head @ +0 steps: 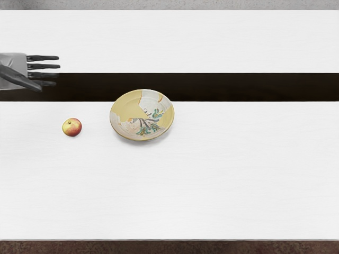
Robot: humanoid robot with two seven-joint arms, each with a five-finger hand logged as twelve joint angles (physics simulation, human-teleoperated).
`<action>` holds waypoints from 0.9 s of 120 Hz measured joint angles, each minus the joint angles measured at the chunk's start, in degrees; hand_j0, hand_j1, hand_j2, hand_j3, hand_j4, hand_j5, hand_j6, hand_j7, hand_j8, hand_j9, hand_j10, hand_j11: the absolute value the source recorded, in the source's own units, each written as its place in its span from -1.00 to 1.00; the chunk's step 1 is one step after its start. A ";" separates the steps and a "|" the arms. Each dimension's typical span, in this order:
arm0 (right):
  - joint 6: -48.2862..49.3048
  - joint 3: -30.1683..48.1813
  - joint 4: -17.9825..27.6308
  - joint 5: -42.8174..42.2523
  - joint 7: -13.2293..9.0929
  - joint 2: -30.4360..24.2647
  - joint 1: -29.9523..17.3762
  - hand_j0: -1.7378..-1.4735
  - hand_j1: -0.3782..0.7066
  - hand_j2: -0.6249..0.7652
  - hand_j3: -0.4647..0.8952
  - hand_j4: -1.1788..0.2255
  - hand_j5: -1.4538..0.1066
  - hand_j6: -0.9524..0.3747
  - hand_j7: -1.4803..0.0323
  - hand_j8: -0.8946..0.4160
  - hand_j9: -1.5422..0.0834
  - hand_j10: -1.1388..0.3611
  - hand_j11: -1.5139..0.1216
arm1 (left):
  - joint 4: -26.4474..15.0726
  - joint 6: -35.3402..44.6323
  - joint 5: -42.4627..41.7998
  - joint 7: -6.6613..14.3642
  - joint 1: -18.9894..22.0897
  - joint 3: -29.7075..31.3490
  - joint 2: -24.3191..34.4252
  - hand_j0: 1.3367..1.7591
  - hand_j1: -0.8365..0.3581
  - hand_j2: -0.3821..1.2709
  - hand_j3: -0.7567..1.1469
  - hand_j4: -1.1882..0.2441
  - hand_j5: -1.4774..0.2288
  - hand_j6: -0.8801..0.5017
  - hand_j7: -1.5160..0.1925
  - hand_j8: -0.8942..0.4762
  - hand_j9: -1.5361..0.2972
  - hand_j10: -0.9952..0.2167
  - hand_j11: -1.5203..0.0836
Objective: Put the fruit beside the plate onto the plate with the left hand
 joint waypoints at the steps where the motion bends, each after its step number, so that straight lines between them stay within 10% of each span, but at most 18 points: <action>1: 0.00 0.00 0.00 0.00 0.00 0.00 0.00 -0.40 -0.95 -0.10 -0.32 0.68 0.86 0.43 0.96 0.36 0.90 0.52 0.85 | 0.02 0.00 0.01 0.00 0.00 0.00 -0.02 0.52 0.95 -0.54 -0.20 0.64 0.71 0.25 0.75 0.29 0.65 0.62 0.87; 22: 0.00 0.01 0.00 0.02 0.00 0.00 0.25 -0.40 -0.95 -0.10 -0.32 0.68 0.86 0.43 0.96 0.36 0.90 0.52 0.85 | -1.58 0.00 5.18 0.00 -2.39 0.17 -1.55 0.52 0.96 -0.54 -0.20 0.64 0.71 0.26 0.75 0.29 0.66 0.62 0.87; 61: 0.00 0.00 0.00 0.03 0.00 0.00 0.35 -0.40 -0.95 -0.10 -0.32 0.68 0.86 0.43 0.96 0.36 0.90 0.52 0.85 | -21.85 0.00 34.62 0.00 -8.32 2.10 -1.69 0.52 0.95 -0.53 -0.20 0.63 0.71 0.25 0.75 0.28 0.65 0.61 0.87; 108: 0.00 0.00 0.00 0.04 0.00 0.00 0.35 -0.40 -0.95 -0.10 -0.32 0.68 0.86 0.43 0.96 0.36 0.90 0.52 0.85 | -26.02 15.94 63.71 0.00 -12.27 22.29 -13.54 0.52 0.81 -0.52 -0.20 0.53 0.60 0.14 0.64 0.17 0.55 0.50 0.76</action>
